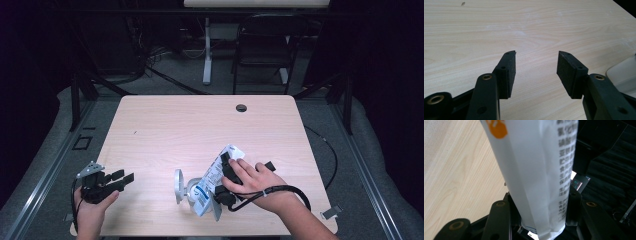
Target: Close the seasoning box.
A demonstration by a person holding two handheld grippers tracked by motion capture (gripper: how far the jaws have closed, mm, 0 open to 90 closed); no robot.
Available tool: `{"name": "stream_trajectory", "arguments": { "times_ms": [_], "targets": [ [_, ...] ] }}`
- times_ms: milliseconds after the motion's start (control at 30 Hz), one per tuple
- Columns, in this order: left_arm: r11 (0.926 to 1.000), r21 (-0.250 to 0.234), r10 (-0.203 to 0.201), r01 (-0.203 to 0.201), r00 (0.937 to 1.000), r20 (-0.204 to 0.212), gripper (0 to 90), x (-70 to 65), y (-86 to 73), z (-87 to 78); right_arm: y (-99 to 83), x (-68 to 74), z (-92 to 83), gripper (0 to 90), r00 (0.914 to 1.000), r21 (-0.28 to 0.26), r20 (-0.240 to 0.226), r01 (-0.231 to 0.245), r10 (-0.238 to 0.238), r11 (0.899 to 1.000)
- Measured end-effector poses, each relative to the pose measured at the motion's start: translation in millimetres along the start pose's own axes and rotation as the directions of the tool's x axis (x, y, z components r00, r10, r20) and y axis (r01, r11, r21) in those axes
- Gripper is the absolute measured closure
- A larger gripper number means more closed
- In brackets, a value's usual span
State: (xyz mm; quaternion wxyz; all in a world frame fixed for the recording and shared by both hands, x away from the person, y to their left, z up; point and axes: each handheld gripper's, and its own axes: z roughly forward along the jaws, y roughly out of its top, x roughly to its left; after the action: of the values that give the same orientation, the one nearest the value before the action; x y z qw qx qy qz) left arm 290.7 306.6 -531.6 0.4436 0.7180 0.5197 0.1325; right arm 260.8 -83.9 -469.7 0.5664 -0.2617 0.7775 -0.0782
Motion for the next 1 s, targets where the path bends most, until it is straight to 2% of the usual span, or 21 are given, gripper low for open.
{"name": "stream_trajectory", "arguments": {
  "times_ms": [233, 533, 600, 733, 933, 1000],
  "targets": [
    [1.0000, 0.002, 0.000, 0.000, 1.0000, -0.001, 50.2, 0.3, 0.0, -0.2, -0.1, 0.8, 0.8, 59.8, 0.9999, -0.012, 0.010, -0.001, 0.001, 1.000],
    [1.0000, 0.002, -0.001, 0.001, 1.0000, -0.002, 50.2, 0.6, -0.4, 0.5, -0.5, 2.6, 1.1, 60.5, 0.9998, 0.000, -0.012, -0.016, 0.016, 1.000],
    [1.0000, 0.002, -0.003, 0.003, 1.0000, -0.003, 50.2, 0.7, -0.6, 0.7, -0.7, 3.8, 1.7, 60.8, 0.9999, -0.001, -0.006, -0.013, 0.013, 1.000],
    [1.0000, 0.007, -0.007, 0.007, 1.0000, -0.001, 50.2, 1.0, -0.9, 1.0, -1.4, 6.5, 2.2, 61.5, 0.9992, -0.007, -0.017, -0.038, 0.037, 0.999],
    [0.9999, 0.008, -0.007, 0.007, 1.0000, -0.001, 50.1, 1.0, -1.0, 1.3, -1.6, 7.0, 2.1, 62.5, 0.9989, -0.006, -0.023, -0.042, 0.042, 0.999],
    [1.0000, 0.006, -0.007, 0.007, 1.0000, -0.001, 50.2, 1.0, -1.1, 1.5, -1.8, 7.5, 1.9, 62.7, 0.9978, -0.003, -0.029, -0.060, 0.060, 0.998]
  ]
}}
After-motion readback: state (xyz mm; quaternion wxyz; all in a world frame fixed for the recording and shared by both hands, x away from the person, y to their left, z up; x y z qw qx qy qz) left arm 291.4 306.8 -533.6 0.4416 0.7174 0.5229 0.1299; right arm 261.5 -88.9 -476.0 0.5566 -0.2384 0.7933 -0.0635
